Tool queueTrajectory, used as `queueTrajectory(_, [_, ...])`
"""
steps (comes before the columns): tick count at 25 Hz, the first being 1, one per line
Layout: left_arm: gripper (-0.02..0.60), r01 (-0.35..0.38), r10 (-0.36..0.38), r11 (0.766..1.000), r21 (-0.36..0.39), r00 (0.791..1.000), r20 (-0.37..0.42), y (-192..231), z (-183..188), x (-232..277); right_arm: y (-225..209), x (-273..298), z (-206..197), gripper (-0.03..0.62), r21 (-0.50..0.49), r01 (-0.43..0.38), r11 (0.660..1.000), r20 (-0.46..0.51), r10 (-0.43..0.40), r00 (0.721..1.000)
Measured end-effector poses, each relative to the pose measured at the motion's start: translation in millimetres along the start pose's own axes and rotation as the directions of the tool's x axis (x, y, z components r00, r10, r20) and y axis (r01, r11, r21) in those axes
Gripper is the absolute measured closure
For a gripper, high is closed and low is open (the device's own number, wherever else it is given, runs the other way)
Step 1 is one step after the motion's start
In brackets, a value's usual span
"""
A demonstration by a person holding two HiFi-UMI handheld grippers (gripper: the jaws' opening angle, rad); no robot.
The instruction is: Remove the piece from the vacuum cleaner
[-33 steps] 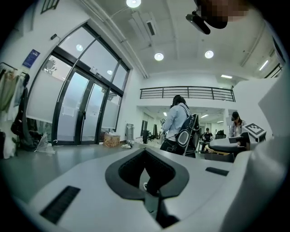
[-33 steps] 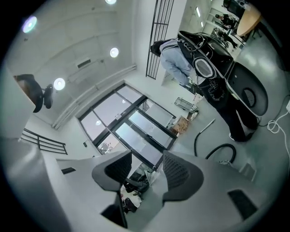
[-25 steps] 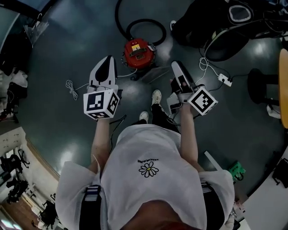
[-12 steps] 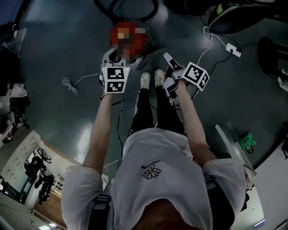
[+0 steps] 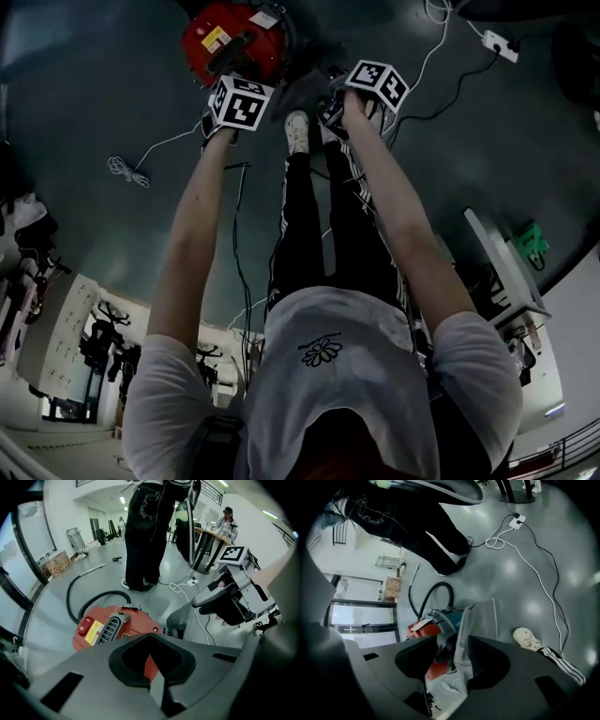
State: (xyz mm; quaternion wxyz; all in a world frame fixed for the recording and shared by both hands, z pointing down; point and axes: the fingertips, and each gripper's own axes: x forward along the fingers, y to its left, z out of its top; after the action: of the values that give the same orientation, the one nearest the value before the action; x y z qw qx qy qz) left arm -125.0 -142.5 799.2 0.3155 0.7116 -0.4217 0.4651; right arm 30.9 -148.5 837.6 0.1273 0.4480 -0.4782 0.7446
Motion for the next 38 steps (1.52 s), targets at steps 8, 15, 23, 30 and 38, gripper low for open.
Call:
queueTrajectory(8, [0.576, 0.065, -0.066, 0.998, -0.009, 0.995, -0.072, -6.8, -26.9, 35.0, -24.6, 45.6, 9.3, 0.53, -0.05, 0.142, 0.989, -0.044, -0.144, 0.989])
queueTrajectory(15, [0.576, 0.086, -0.086, 0.996, -0.009, 0.99, -0.108, -8.7, -25.5, 35.2, -66.4, 37.7, -5.0, 0.556, -0.2, 0.228, 0.953, -0.126, -0.256, 0.959])
queueTrajectory(23, [0.576, 0.076, -0.073, 0.997, 0.015, 0.988, -0.133, -7.9, -25.8, 36.5, -86.9, 37.1, -25.8, 0.554, -0.321, 0.208, 0.924, -0.153, -0.268, 0.951])
queueTrajectory(30, [0.576, 0.035, -0.032, 0.999, 0.021, 0.989, -0.148, -9.3, -23.9, 35.1, -91.2, 29.6, -36.0, 0.554, -0.382, 0.183, 0.906, -0.144, -0.255, 0.956])
queueTrajectory(38, [0.576, 0.016, -0.015, 1.0, 0.008, 0.989, -0.145, -5.8, -23.0, 34.1, -79.8, 27.2, -39.2, 0.554, -0.678, 0.174, 0.714, -0.089, -0.315, 0.945])
